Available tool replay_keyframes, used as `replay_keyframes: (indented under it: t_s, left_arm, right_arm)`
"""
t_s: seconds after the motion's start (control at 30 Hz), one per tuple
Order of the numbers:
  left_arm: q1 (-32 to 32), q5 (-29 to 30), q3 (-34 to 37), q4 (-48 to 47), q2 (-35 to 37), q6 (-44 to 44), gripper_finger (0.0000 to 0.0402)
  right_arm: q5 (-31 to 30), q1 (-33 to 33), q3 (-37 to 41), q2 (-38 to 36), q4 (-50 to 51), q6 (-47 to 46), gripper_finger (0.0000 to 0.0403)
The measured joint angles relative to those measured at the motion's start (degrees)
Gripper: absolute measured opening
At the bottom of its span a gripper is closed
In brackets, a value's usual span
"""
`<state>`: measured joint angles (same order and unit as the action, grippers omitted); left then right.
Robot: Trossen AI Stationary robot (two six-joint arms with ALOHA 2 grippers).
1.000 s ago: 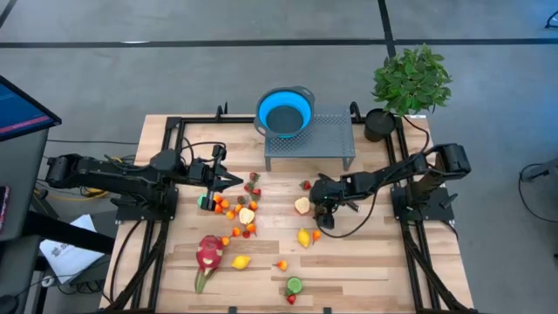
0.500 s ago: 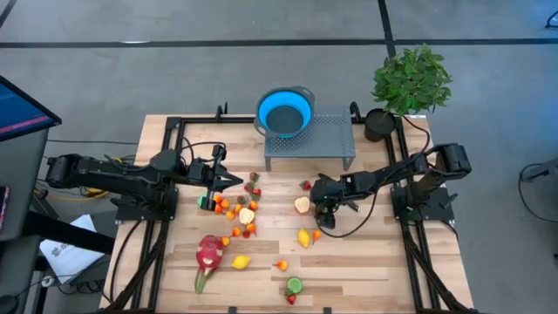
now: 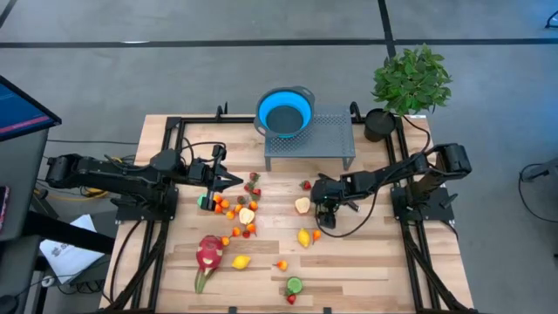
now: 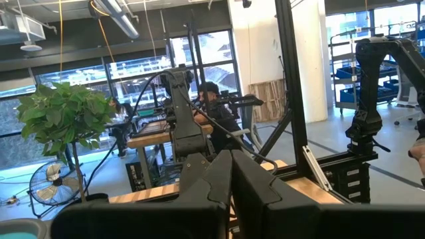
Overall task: Pick & Place Fruit
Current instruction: Put the top kiwi into the strainer bowl
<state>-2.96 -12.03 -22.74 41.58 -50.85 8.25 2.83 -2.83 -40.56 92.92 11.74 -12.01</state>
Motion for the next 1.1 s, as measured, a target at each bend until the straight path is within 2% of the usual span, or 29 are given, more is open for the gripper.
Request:
replay_keyframes:
  t_s: [0.47, 0.87, 1.1]
  left_arm:
    - [0.0, 0.0, 0.0, 0.0, 0.0, 0.0, 0.0003]
    - [0.0, 0.0, 0.0, 0.0, 0.0, 0.0, 0.0003]
    - [0.0, -0.01, 0.0, 0.0, 0.0, 0.0, 0.0003]
  right_arm:
    - [0.36, 0.82, -0.33, 0.01, 0.45, -3.43, 0.0286]
    - [0.52, 0.85, -14.23, 0.24, 21.41, -2.79, 0.0286]
    - [0.45, 0.85, -15.61, 0.17, 28.98, -2.45, 0.0286]
